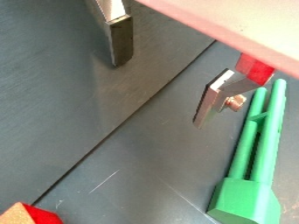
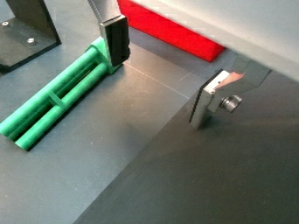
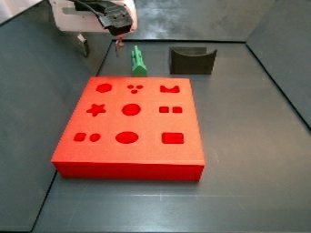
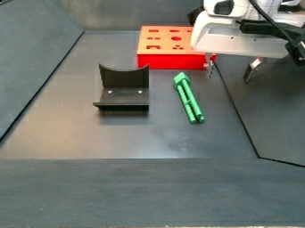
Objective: Pick up the 3 prong object. Move up. Place the 3 prong object on the fixture. Regrasp the 3 prong object. Move to above the board. Insert the 3 prong object.
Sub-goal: Pick up the 3 prong object.
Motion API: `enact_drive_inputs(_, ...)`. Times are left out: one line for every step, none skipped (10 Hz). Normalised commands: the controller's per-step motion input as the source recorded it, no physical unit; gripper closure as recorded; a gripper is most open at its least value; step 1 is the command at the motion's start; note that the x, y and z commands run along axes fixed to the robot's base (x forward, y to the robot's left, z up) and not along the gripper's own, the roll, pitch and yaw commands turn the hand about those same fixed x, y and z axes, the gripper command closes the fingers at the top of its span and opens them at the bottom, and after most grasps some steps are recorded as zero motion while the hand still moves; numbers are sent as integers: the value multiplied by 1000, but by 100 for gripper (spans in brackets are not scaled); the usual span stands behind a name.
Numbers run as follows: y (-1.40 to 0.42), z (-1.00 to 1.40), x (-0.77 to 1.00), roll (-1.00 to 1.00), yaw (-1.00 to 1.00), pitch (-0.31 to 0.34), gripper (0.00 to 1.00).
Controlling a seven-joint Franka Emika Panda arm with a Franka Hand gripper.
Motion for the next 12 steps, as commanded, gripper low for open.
enact_drive_inputs(166,-203,-354,-120,-180,-211,0)
enact_drive_inputs(163,-209,-360,-121,-180,-214,0)
enact_drive_inputs(160,-209,-377,-124,-186,-223,0)
enact_drive_inputs(160,-203,-357,-127,-183,-219,0)
enact_drive_inputs(151,-206,-331,-123,-174,-213,0)
enact_drive_inputs(140,-209,-311,-120,-169,-210,0)
enact_drive_inputs(137,-194,-283,-129,-163,-207,0)
enact_drive_inputs(120,-191,-246,-120,-143,-200,0)
enact_drive_inputs(100,-203,-251,-117,-134,-207,0)
enact_drive_inputs(60,-266,-223,-101,-94,-227,0)
enact_drive_inputs(63,-266,-237,-101,-89,-236,0)
enact_drive_inputs(69,-266,-234,-106,-86,-236,0)
